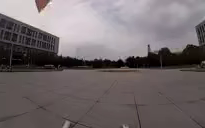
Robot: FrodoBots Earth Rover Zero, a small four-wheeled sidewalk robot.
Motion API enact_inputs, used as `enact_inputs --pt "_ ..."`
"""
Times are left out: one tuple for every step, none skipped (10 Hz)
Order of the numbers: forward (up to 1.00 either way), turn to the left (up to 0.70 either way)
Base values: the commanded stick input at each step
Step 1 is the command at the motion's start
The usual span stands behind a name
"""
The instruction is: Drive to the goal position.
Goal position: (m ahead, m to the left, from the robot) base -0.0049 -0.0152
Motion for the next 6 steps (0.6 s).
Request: enact_inputs --pt "0.00 0.00" --pt "0.00 0.00" --pt "0.00 0.00" --pt "0.01 0.00" --pt "0.23 0.00" --pt "0.45 0.00"
